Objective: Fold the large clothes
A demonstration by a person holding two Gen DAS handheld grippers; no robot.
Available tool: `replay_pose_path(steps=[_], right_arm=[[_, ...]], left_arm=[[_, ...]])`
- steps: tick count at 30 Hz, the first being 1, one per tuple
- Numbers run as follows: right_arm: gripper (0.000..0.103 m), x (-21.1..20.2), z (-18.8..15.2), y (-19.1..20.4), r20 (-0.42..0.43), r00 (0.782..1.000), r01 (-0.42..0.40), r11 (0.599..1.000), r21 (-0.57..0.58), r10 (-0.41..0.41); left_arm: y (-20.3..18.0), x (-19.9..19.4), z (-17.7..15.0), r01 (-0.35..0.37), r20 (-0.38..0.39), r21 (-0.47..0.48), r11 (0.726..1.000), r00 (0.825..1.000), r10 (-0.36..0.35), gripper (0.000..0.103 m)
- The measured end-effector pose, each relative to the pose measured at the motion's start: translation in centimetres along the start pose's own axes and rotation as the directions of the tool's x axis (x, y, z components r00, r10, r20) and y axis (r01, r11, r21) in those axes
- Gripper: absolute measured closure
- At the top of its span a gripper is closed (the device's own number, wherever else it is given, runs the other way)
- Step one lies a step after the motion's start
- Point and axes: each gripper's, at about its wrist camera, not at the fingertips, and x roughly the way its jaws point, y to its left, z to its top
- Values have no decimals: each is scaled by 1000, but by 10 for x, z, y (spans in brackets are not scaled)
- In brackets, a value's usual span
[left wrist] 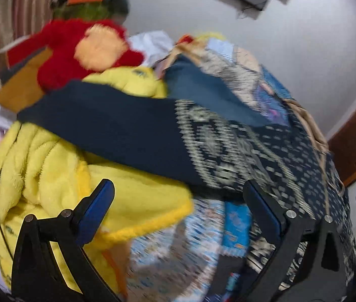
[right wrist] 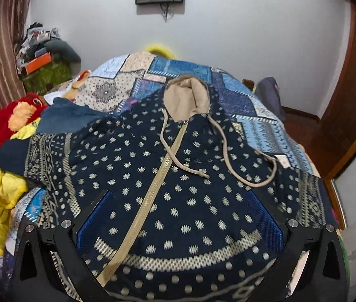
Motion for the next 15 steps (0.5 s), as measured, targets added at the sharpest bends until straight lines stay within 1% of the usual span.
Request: replay_pose_path(steps=[1,3,5,6,7,8,9,10,11,13,15], right_arm=[[0,4,0,1,-5,1000,0,1000,-2,0],[0,10,0,2,-13,1000,-6,1000,-5,6],[0,16,2,4,-19,1000,-15,1000,-8,14],[0,19,2,5,-22,1000,-17,1000,-11,17],[0,19,1,6,-23,1000,-18,1000,-13,18],[0,20,0,7,-25,999,-19,1000,-14,19],[0,20,-1,7,-28,999,-22,1000,-14,21],[0,19,-1,7,-29,999,-23,1000,-14,22],[0,18,-1,7,-28,999,-23,1000,-12,23],[0,12,-1,5,-20,1000,-24,1000,-5,23],[0,2,-1,1,-8,1000,-21,1000,-2,21]], left_arm=[[9,9,4,-7,-8,-26,1000,1000,7,0],[24,22,10,-10,-14,-76,997,1000,9,4],[38,35,17,-7,-27,-124,992,1000,4,15],[45,42,22,-18,-35,-147,989,999,13,17],[50,47,26,-33,-37,-157,987,999,28,23],[55,53,30,-64,-36,-162,985,998,59,34],[58,59,35,-112,-42,-165,980,993,107,41],[60,62,38,-141,-41,-161,977,990,136,57],[60,63,43,-185,-31,-142,972,983,182,75],[54,58,49,-226,-4,-103,969,974,227,90],[40,45,56,-264,45,-58,963,963,266,94]])
